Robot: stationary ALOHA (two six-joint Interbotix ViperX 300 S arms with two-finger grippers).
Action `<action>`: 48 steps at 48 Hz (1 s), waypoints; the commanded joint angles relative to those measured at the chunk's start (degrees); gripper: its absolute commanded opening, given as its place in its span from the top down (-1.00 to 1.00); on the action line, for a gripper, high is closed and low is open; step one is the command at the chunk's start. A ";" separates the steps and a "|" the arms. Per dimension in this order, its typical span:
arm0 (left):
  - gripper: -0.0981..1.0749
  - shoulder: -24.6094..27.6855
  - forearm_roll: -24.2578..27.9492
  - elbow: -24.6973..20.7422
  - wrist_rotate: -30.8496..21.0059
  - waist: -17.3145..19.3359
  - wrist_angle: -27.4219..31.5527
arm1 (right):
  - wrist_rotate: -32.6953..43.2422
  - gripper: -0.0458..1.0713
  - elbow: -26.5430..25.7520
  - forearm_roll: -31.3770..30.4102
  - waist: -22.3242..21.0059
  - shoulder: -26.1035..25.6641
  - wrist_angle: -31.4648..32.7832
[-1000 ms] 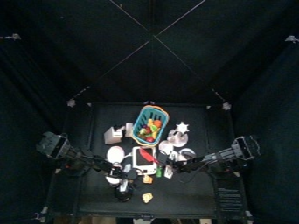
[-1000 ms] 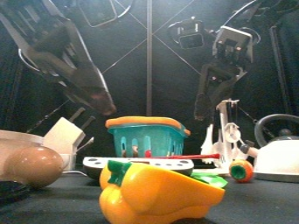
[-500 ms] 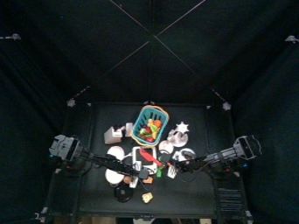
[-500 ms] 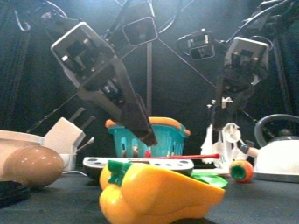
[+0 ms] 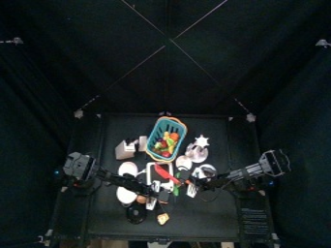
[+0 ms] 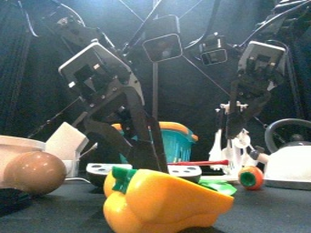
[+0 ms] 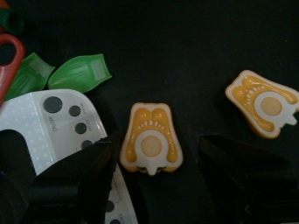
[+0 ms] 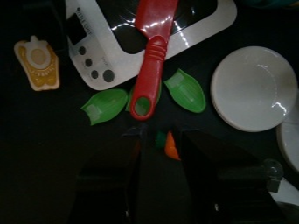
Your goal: Grab squash half
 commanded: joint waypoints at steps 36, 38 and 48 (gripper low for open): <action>-0.38 -0.35 0.00 -1.49 -0.09 -0.18 1.85 | 0.00 -0.35 -0.18 -0.44 -0.09 -1.67 -0.53; -0.37 -0.88 0.09 -1.76 -0.09 -0.18 2.46 | 0.00 -0.35 -0.09 -0.44 -0.18 -1.67 -0.53; -0.36 -3.96 0.18 -2.55 -0.09 -0.18 6.50 | -0.09 -0.35 0.09 -0.44 -0.09 -2.55 -0.53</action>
